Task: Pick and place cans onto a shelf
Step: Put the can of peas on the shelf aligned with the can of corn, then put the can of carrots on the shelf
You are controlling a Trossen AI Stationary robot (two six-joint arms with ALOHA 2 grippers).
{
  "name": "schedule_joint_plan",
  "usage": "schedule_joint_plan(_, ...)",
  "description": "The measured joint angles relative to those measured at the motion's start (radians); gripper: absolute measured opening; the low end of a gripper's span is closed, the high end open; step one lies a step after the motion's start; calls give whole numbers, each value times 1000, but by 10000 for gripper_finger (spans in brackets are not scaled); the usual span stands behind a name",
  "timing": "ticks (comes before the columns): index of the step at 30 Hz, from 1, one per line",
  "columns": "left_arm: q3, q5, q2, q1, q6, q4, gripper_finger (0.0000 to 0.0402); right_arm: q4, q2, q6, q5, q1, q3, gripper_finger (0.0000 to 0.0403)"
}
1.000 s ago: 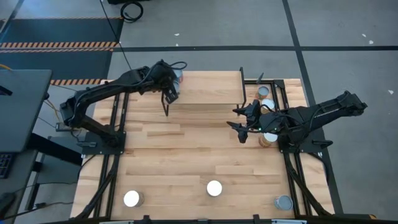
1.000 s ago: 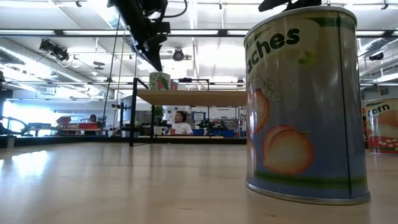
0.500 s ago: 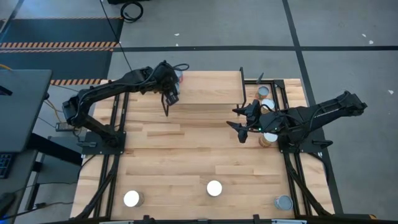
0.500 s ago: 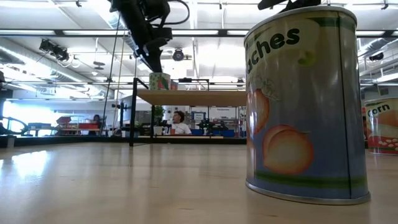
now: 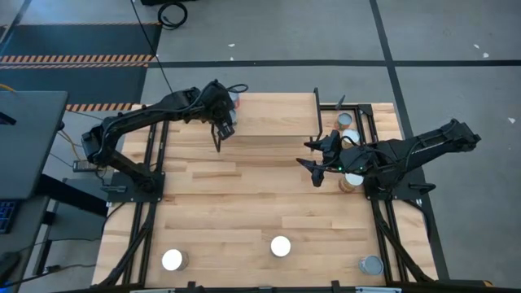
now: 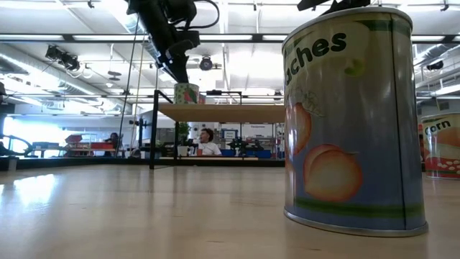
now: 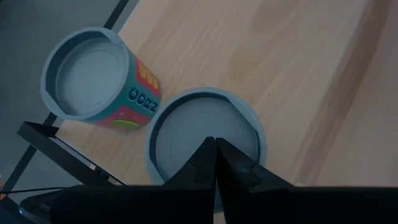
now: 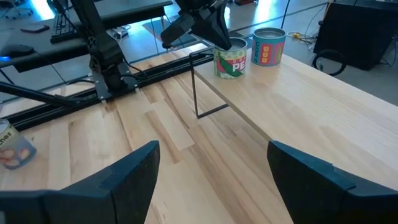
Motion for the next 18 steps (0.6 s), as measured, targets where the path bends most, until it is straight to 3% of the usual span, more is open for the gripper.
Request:
schedule_joint_plan(7,34,-20,0,0,7,-10,13,0,0,-36,1,0,0,305)
schedule_joint_plan(12,145,-37,-1,-15,-11,-86,13,53,0,-148,45,14,0,305)
schedule_joint_plan(18,294,-37,-27,-150,-109,-111,13,60,30,-263,102,88,0,298)
